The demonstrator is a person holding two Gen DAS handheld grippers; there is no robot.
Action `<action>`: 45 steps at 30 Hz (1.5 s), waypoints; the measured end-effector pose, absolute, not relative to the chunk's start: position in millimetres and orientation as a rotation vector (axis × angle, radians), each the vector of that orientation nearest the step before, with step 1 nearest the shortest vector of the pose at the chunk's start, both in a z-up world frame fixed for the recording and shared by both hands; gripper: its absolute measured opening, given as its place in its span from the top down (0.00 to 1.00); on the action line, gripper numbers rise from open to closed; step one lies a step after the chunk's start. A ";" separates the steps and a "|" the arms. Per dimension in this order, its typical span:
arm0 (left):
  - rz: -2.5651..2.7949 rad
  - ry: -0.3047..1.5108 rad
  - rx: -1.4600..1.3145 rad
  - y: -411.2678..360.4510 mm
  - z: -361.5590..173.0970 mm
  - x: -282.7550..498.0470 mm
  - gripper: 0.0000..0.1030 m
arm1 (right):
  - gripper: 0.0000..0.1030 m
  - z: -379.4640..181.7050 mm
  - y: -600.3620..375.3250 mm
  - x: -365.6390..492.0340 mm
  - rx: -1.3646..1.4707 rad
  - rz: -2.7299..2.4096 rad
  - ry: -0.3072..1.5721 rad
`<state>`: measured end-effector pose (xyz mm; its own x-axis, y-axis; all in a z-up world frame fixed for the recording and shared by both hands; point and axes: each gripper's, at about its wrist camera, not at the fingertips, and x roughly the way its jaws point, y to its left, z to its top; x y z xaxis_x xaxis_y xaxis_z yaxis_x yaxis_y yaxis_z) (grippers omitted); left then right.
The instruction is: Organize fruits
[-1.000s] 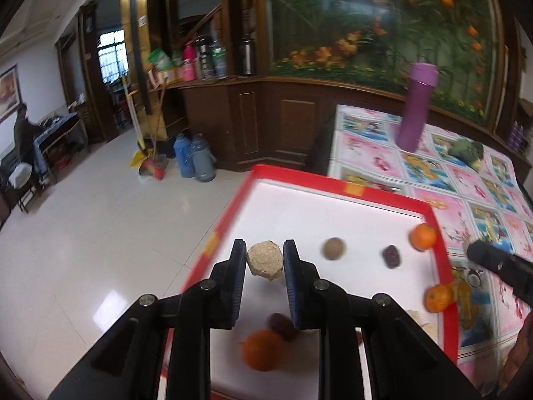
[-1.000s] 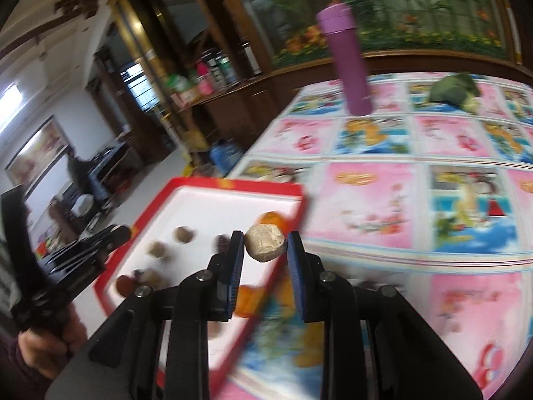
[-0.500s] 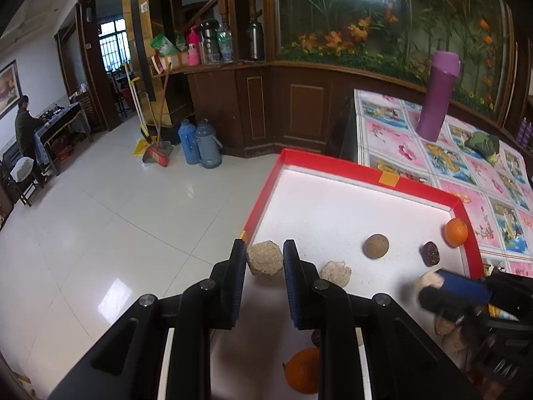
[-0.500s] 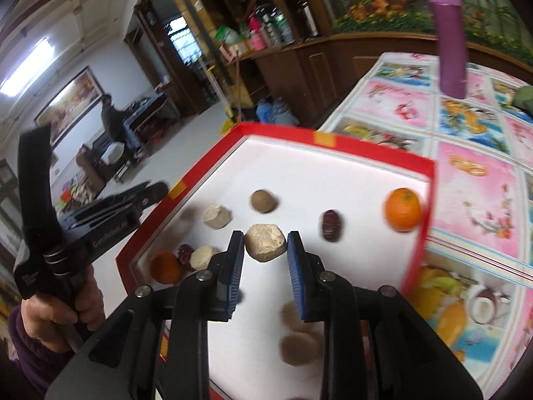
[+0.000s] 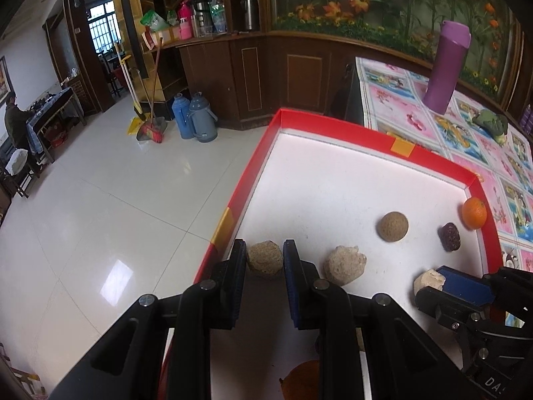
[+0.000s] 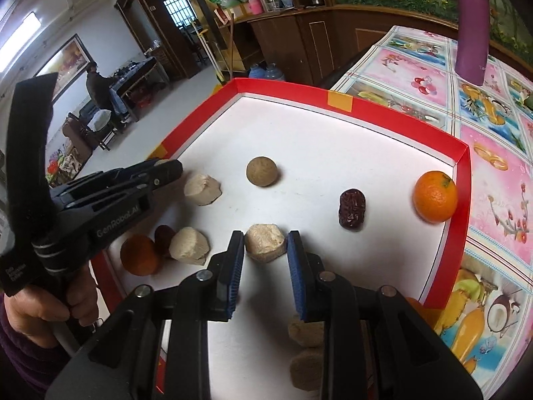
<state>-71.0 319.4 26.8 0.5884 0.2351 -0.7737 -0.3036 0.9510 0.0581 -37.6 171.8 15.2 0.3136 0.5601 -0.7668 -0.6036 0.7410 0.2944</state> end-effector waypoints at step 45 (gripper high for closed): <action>0.468 0.577 0.035 253.3 116.5 -167.0 0.20 | 0.54 74.1 102.5 -78.3 0.042 0.642 0.760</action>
<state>-167.0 253.3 116.5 0.7362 0.4359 -0.5177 -0.4163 0.8948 0.1613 -78.2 102.5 74.1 0.5450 0.5557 -0.6278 -0.5263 0.8097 0.2597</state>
